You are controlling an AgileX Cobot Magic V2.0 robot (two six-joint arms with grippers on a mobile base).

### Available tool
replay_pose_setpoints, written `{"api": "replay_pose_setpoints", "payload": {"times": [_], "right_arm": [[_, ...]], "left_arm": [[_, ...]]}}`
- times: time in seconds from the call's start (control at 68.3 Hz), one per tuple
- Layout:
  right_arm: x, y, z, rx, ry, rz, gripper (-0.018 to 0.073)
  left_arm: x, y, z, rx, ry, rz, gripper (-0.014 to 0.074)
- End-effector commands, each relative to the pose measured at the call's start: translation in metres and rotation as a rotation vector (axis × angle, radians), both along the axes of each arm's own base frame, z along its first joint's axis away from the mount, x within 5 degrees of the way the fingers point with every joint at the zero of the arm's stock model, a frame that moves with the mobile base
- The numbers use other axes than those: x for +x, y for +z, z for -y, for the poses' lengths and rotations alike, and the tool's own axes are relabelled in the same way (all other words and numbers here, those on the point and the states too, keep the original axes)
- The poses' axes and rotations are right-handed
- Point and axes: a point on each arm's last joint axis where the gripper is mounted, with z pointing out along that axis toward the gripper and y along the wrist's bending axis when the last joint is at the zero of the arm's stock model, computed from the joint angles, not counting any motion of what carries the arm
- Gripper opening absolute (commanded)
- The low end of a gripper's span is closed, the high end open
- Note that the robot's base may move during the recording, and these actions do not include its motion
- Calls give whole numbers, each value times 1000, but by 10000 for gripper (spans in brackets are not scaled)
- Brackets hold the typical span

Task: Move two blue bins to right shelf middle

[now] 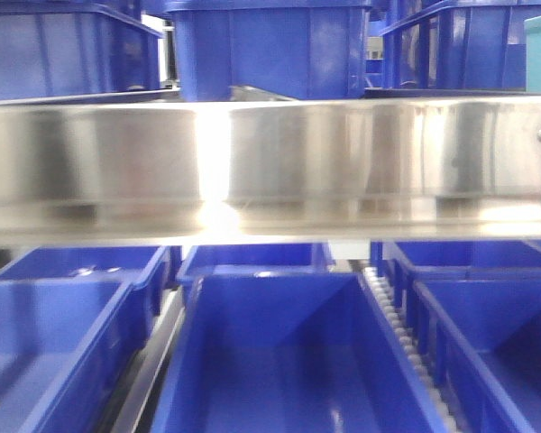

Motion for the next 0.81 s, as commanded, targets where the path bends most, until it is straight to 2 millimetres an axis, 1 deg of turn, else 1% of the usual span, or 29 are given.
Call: {"api": "replay_pose_setpoints", "payload": {"times": [0.0, 0.63, 0.791], "right_arm": [[-3, 13, 2, 19, 15, 84, -162], [-3, 13, 2, 20, 16, 87, -162], [-2, 15, 1, 31, 23, 110, -162]], "left_arm": [[-4, 10, -1, -28, -17, 61, -111], [-4, 11, -2, -18, -11, 69, -111], [-4, 11, -2, -18, -11, 69, -111]]}}
